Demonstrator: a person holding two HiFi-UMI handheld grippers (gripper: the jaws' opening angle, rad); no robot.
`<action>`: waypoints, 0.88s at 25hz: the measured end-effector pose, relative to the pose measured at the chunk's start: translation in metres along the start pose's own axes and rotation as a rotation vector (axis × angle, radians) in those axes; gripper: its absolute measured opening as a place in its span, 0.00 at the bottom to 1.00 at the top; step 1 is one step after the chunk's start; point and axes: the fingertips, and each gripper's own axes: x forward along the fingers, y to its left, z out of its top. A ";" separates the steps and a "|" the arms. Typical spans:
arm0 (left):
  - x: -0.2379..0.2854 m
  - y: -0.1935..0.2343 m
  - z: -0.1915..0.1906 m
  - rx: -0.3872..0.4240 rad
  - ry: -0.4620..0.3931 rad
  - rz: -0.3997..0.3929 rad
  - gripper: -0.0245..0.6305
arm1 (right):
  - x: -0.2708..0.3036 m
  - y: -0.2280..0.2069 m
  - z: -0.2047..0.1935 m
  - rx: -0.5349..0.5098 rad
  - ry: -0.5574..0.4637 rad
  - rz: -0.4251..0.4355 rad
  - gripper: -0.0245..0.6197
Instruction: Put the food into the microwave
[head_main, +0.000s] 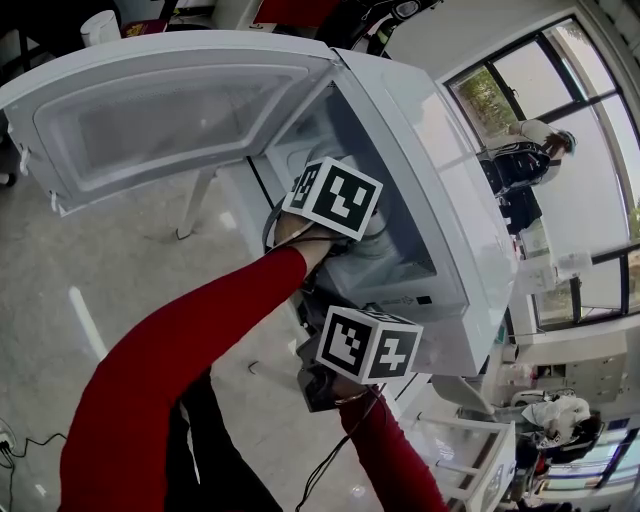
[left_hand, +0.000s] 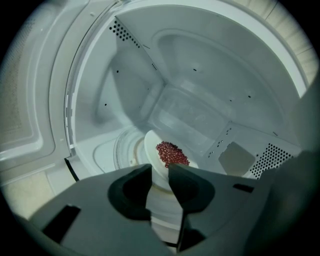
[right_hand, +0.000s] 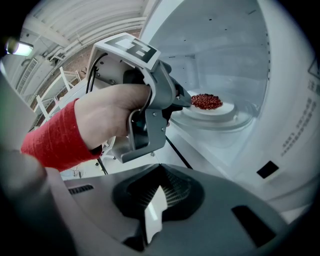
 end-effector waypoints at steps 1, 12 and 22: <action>0.000 0.000 0.000 0.002 0.001 0.002 0.19 | 0.000 0.000 0.000 0.000 0.000 -0.001 0.06; 0.003 0.002 -0.002 0.110 0.003 0.035 0.23 | 0.002 -0.001 -0.001 0.003 0.008 -0.003 0.06; 0.000 0.004 0.002 0.068 0.001 0.017 0.22 | -0.003 -0.004 -0.002 -0.002 -0.002 -0.006 0.06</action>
